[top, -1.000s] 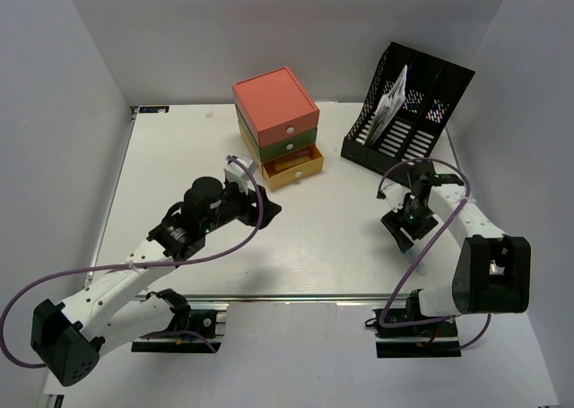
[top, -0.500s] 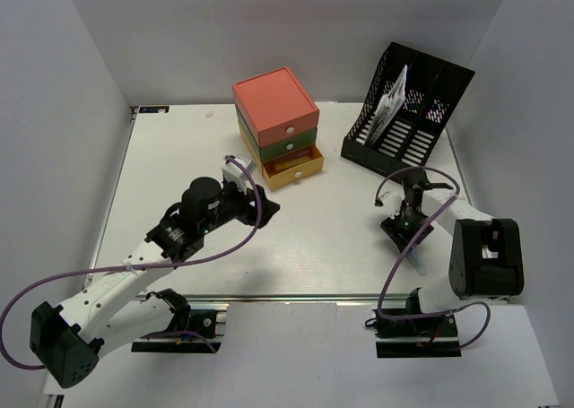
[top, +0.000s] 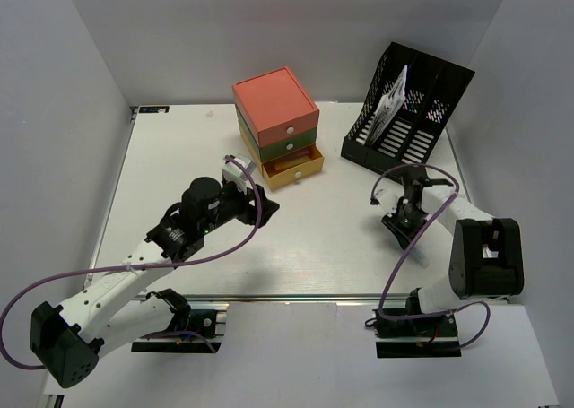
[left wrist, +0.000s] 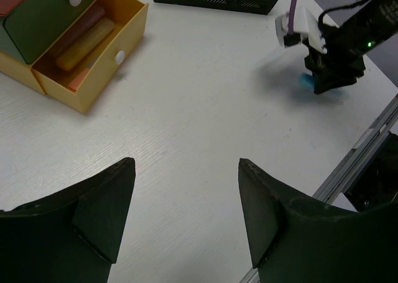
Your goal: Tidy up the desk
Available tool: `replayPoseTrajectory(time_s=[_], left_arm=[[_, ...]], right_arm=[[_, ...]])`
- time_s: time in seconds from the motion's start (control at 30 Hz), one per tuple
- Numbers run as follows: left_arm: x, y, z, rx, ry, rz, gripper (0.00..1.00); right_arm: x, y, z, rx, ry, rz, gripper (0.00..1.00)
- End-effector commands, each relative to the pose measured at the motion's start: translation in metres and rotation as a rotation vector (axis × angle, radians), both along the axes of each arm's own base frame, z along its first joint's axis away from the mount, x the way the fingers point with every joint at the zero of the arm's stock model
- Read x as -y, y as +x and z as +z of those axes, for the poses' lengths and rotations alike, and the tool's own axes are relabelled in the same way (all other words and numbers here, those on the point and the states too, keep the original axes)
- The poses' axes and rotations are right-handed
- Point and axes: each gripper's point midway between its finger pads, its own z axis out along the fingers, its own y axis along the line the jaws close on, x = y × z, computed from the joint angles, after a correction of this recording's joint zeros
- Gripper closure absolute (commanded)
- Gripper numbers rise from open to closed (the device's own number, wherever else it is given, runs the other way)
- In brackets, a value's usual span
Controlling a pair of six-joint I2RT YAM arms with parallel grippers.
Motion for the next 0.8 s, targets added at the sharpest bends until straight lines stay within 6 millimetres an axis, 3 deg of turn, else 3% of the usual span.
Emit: replayPoseTrajectory(time_s=[0.0, 0.03, 0.07, 0.13, 0.17, 0.23, 0.27, 0.43, 0.47, 0.6, 0.77], left_arm=[[-0.002, 0.005, 0.013, 0.039, -0.004, 0.015, 0.23], [-0.003, 0.005, 0.012, 0.040, -0.001, 0.019, 0.23], [-0.004, 0.006, 0.012, 0.046, 0.005, 0.018, 0.23], [-0.005, 0.007, 0.012, 0.055, 0.011, 0.023, 0.23], [-0.006, 0.007, 0.011, 0.057, 0.015, 0.027, 0.23], [-0.008, 0.009, 0.009, 0.066, 0.027, 0.038, 0.23], [-0.008, 0.010, 0.009, 0.069, 0.031, 0.040, 0.23], [-0.009, 0.010, 0.004, 0.084, 0.051, 0.028, 0.23], [-0.008, 0.010, 0.003, 0.083, 0.055, 0.024, 0.23], [-0.008, 0.011, 0.000, 0.083, 0.068, 0.020, 0.23], [-0.009, 0.012, -0.002, 0.084, 0.080, 0.021, 0.23]], right_arm=[[-0.039, 0.048, 0.043, 0.122, 0.162, 0.221, 1.00], [-0.048, 0.051, 0.053, 0.117, 0.192, 0.272, 1.00], [-0.069, 0.070, 0.075, 0.186, 0.223, 0.389, 1.00], [-0.088, 0.086, 0.091, 0.236, 0.246, 0.500, 1.00], [-0.112, 0.100, 0.108, 0.305, 0.249, 0.596, 1.00], [-0.132, 0.125, 0.122, 0.405, 0.238, 0.670, 1.00], [-0.154, 0.136, 0.138, 0.471, 0.234, 0.754, 1.00], [-0.209, 0.180, 0.171, 0.687, 0.175, 0.971, 1.00], [-0.227, 0.177, 0.174, 0.712, 0.176, 1.040, 1.00], [-0.260, 0.197, 0.178, 0.832, 0.088, 1.213, 1.00], [-0.310, 0.215, 0.188, 0.938, 0.086, 1.290, 1.00]])
